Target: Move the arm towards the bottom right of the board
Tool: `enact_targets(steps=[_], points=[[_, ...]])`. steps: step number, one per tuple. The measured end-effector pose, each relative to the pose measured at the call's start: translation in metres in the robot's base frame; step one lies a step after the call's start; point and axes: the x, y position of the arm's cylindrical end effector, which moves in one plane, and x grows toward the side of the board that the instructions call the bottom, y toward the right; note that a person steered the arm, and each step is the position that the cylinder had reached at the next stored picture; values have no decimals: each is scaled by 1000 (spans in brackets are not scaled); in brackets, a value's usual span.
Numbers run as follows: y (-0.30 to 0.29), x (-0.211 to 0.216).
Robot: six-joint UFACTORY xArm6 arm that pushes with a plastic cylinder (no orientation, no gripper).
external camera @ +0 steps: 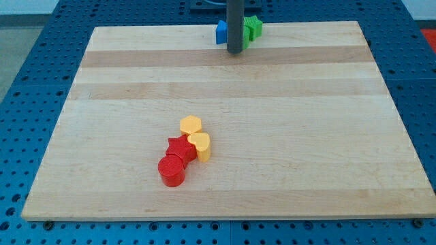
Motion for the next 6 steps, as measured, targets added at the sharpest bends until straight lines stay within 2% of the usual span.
enact_targets(steps=[1, 2, 3, 5, 6], points=[[3, -9], [1, 16], [27, 67], [159, 103], [201, 153]])
